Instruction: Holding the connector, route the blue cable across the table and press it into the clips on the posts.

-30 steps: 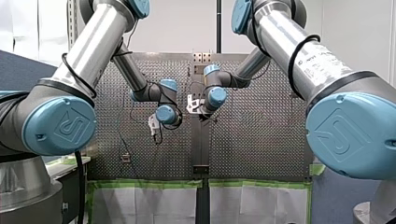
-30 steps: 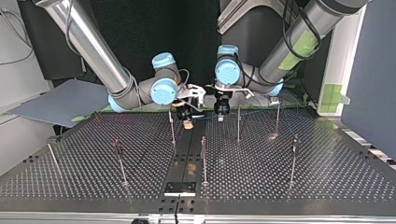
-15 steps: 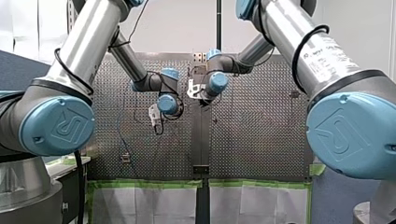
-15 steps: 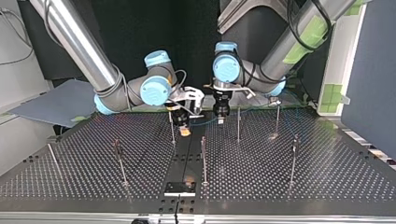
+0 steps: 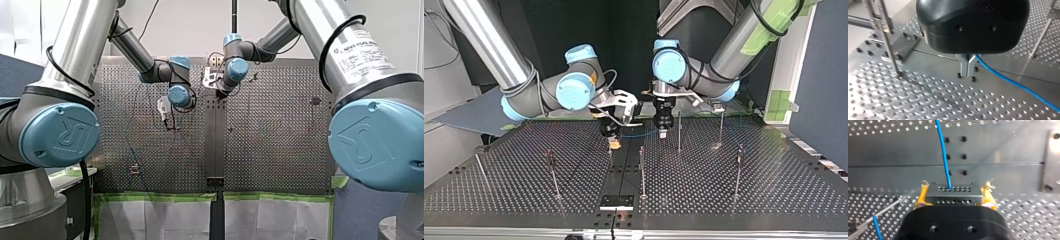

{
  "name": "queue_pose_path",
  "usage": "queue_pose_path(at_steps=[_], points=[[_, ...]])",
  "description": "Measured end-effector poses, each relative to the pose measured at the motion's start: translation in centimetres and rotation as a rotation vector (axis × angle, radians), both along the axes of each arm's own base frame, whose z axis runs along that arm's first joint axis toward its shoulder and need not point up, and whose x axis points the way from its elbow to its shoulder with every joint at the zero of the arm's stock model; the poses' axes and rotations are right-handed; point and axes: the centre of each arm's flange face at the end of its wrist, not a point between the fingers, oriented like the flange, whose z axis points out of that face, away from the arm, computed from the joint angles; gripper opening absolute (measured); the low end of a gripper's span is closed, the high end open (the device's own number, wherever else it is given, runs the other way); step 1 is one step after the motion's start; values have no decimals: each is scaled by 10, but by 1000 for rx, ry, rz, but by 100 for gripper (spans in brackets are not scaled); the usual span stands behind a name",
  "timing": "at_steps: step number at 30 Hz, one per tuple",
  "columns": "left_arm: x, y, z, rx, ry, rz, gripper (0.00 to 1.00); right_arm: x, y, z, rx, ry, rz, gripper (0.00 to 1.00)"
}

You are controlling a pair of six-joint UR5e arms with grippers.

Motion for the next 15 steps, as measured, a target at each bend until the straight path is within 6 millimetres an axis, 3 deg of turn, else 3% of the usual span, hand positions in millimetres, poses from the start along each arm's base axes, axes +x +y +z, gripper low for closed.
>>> queue_pose_path(at_steps=[7, 15], points=[[-10, 1, 31, -18, -38, -5, 0, -10, 10, 25, -15, -25, -5, 0], [-20, 4, 72, -48, -106, -10, 0, -21, 23, 68, -58, -65, -5, 0]])
